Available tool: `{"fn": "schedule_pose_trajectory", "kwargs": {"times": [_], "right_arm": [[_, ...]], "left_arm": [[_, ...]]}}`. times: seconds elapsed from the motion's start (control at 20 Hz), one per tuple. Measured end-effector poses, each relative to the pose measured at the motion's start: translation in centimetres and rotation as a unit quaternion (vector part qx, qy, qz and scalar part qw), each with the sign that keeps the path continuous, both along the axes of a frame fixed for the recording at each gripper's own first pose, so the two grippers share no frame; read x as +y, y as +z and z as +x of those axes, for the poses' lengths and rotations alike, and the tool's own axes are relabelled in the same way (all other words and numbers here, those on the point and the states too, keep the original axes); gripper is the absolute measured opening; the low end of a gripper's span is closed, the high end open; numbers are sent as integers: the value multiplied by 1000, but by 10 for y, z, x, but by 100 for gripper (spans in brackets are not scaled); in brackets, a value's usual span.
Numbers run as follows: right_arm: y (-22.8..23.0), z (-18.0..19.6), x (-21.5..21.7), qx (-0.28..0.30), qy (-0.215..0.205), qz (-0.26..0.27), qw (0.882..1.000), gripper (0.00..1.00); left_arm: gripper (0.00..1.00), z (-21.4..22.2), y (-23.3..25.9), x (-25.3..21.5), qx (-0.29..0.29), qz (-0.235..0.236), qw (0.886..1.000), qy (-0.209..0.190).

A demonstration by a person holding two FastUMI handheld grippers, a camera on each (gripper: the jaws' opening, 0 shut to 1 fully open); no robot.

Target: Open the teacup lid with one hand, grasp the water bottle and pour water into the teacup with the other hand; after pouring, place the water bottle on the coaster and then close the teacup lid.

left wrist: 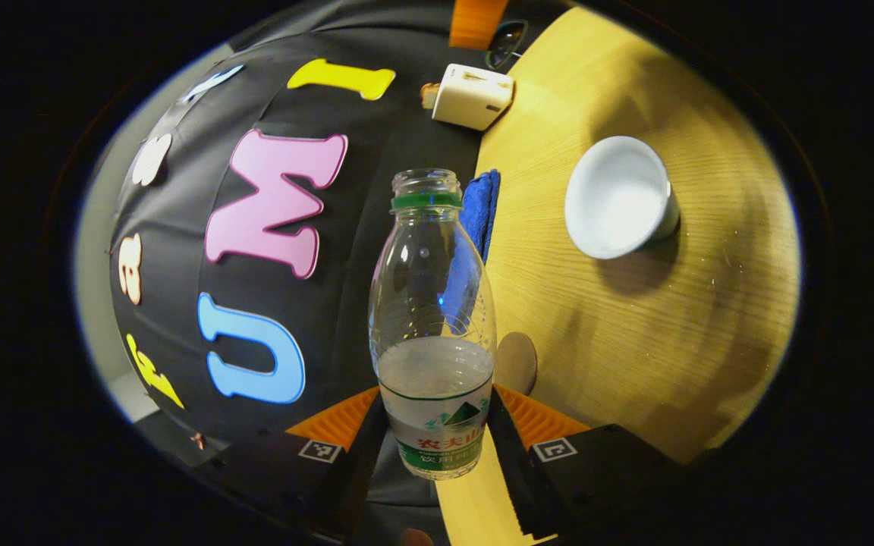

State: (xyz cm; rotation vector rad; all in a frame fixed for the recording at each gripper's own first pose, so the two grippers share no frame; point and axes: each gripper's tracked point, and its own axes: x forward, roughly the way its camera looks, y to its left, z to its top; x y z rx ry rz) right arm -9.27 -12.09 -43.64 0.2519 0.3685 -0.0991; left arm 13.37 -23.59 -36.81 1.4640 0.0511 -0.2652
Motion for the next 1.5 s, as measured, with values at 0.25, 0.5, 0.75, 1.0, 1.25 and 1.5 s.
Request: {"fn": "schedule_pose_trajectory", "kwargs": {"times": [0.25,0.5,0.75,1.0,1.25,1.5], "right_arm": [[3,-6,-6,-2,-5,-4,1000,25],[4,-7,-6,-4,-3,-6,1000,36],[5,-8,-4,-7,0,-7,1000,36],[6,-10,-7,-10,0,-9,1000,36],[8,-11,-11,-13,-1,-11,1000,35],[9,-13,-11,-16,-2,-10,1000,35]], "left_arm": [[76,-6,-1,2,-9,48,999,-15],[76,-2,-1,4,-22,97,995,-25],[76,1,0,3,-30,142,989,-36],[76,3,2,0,-40,173,983,-50],[76,6,11,-3,-53,198,977,-57],[76,9,16,-6,-63,219,971,-66]]}}
